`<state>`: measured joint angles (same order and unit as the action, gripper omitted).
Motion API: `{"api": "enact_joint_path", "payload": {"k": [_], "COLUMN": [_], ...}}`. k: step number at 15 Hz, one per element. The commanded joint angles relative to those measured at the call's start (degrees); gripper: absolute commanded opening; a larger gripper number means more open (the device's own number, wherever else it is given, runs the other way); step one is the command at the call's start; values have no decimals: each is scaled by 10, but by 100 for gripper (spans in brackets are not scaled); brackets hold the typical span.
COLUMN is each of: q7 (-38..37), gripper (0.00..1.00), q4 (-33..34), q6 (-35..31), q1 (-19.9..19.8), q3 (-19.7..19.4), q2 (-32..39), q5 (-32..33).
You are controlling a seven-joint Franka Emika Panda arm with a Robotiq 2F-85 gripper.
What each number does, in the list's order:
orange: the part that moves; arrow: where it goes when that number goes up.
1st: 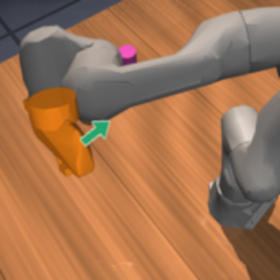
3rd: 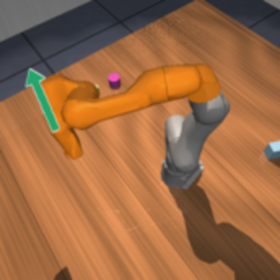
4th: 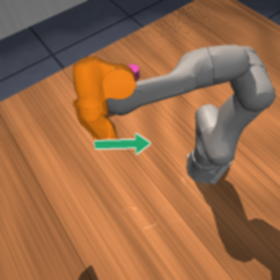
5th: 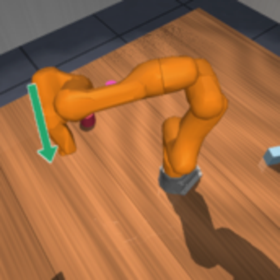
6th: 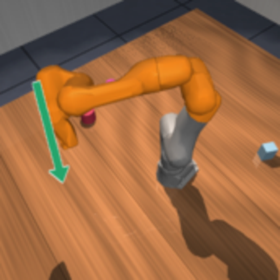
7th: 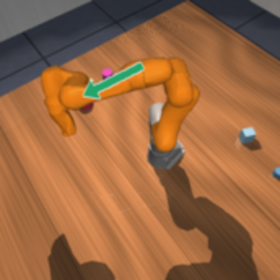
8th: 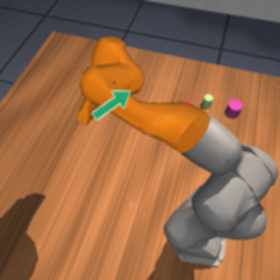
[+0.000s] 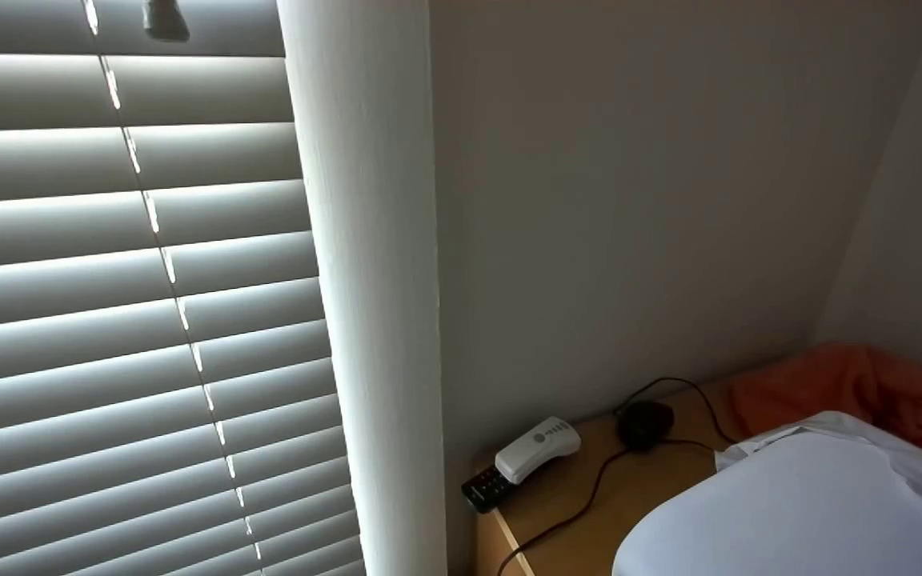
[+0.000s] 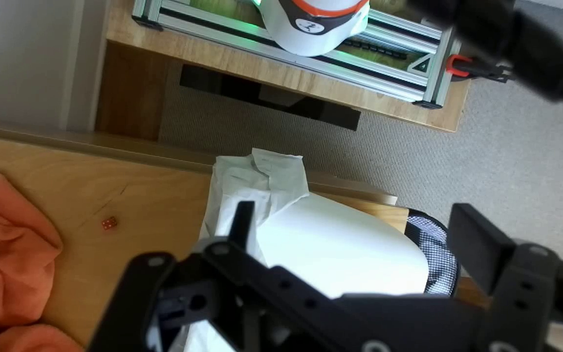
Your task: Put the orange packet from the bin on the counter
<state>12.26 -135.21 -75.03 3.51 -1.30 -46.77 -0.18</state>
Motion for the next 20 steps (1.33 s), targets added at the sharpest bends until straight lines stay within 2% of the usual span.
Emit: {"api": "enact_joint_path", "payload": {"k": [1,5,9,10,12,16,18,20], "q7": [16,25,20,23,31,28,36,85], "gripper": [100,100,100,100,100,100,100,100], "q4": [-11,-29,-89,-58,-65,-60,-53,-52], "q6": [13,-22,-161,-118,-129,-129,-109,-118], "q1": [-13,-46,-93,-83,-91,-88,-94,-88], "q3": [-37,-96,-167,-139,-147,-133,-158,-199], "q2": [1,13,18,24,29,28,68,113], "q5": [22,48,20,30,31,32,27,13]}}
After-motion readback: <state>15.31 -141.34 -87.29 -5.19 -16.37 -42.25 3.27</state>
